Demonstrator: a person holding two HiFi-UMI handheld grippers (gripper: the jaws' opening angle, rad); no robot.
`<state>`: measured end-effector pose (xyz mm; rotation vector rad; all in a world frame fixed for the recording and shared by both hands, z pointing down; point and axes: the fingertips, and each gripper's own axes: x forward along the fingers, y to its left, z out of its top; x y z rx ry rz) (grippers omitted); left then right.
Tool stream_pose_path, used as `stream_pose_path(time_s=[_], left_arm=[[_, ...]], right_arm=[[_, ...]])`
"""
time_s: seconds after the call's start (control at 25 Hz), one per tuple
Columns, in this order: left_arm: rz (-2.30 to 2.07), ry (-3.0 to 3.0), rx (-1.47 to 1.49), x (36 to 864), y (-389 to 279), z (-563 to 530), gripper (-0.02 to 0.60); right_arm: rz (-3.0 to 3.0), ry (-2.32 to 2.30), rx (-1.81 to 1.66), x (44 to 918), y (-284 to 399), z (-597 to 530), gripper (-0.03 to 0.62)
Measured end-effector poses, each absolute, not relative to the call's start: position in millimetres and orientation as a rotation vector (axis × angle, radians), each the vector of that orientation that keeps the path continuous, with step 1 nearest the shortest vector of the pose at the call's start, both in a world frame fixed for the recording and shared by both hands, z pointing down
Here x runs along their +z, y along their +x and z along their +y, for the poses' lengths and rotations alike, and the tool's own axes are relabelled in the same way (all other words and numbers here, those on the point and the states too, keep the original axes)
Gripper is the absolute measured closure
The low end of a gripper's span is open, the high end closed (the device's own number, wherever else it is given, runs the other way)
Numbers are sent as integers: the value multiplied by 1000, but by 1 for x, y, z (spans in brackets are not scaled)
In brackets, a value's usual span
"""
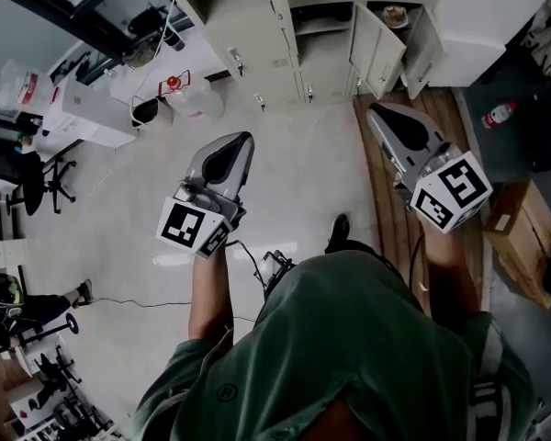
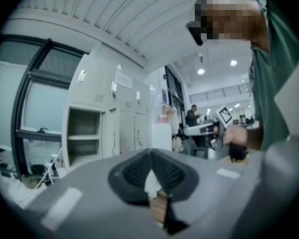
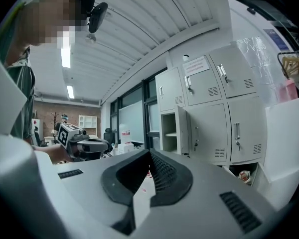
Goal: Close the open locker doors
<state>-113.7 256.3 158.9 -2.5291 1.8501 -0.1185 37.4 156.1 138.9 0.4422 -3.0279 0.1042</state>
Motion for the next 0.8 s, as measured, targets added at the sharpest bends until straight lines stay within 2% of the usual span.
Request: stream_pose_path(time_s=[0.4,0.8], left_arm=[[1938,-2472,-151,165,-131,200,580],[1905,-2529,-157,176,-184,149,580]], right_arm=[[-3052,312,106,150,1,89,588],[-3041,321,97,153,-53,42,588]])
